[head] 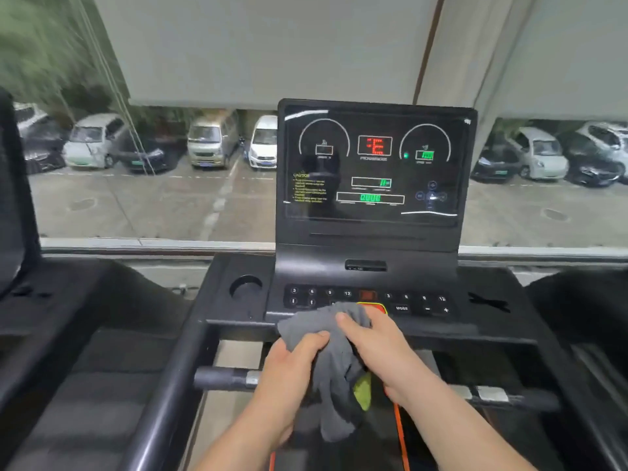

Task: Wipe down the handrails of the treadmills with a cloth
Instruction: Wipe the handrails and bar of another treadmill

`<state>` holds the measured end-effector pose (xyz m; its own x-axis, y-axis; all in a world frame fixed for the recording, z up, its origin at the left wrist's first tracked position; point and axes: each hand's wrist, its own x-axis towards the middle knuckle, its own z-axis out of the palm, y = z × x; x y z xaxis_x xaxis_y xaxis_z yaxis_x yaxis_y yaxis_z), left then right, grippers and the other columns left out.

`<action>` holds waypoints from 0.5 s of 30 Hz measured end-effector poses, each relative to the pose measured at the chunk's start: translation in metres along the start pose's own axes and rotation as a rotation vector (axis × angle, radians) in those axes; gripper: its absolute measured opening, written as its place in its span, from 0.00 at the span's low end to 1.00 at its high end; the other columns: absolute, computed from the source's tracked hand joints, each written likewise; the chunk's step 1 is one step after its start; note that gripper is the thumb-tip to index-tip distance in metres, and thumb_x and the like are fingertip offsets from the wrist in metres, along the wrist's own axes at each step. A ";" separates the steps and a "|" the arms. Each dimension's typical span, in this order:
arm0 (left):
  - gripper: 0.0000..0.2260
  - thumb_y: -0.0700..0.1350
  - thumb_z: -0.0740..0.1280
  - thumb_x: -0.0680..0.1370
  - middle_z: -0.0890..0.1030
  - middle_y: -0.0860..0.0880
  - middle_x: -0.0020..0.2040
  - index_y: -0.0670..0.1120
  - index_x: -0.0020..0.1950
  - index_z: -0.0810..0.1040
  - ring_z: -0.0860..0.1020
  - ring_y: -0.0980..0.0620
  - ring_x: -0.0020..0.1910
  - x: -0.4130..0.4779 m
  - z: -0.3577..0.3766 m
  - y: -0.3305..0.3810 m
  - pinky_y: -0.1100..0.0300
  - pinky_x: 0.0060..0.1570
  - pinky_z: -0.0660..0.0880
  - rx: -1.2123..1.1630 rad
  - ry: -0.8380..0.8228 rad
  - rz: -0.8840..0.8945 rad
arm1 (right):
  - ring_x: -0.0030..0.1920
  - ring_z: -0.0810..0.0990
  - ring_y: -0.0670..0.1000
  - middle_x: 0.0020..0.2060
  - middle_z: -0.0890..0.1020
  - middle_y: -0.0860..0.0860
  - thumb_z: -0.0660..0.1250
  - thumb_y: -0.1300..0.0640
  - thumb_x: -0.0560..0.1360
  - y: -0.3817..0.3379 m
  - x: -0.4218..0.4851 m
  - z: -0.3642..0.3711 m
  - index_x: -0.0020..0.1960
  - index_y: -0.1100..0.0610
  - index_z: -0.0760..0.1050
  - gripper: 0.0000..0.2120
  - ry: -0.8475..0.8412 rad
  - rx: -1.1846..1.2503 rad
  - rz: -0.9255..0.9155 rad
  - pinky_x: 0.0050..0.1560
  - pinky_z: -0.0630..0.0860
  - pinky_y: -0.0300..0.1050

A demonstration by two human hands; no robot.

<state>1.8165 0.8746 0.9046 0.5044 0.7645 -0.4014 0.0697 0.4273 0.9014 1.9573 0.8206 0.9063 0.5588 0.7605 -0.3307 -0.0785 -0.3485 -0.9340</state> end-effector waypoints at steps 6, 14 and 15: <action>0.09 0.52 0.70 0.77 0.88 0.49 0.48 0.51 0.54 0.85 0.86 0.44 0.50 0.054 -0.020 0.011 0.38 0.58 0.80 -0.103 0.382 -0.049 | 0.51 0.80 0.44 0.49 0.81 0.45 0.71 0.48 0.78 -0.016 0.097 0.020 0.63 0.51 0.75 0.15 -0.168 -0.429 -0.115 0.50 0.73 0.39; 0.12 0.50 0.73 0.73 0.86 0.49 0.46 0.50 0.55 0.81 0.85 0.50 0.43 0.107 -0.083 0.046 0.58 0.38 0.78 -0.010 0.675 0.061 | 0.71 0.72 0.48 0.72 0.73 0.45 0.72 0.47 0.76 -0.042 0.170 0.082 0.75 0.47 0.69 0.29 -0.516 -0.879 -0.337 0.67 0.70 0.43; 0.09 0.48 0.73 0.75 0.85 0.50 0.46 0.51 0.54 0.81 0.84 0.52 0.44 0.116 -0.093 0.054 0.58 0.38 0.76 0.034 0.704 0.105 | 0.73 0.69 0.49 0.74 0.70 0.45 0.73 0.47 0.75 -0.044 0.181 0.093 0.76 0.47 0.67 0.31 -0.533 -0.954 -0.386 0.68 0.69 0.44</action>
<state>1.7987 1.0310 0.8922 -0.1645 0.9361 -0.3110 0.0840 0.3275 0.9411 1.9853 1.0245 0.8753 -0.0267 0.9617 -0.2727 0.8028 -0.1419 -0.5790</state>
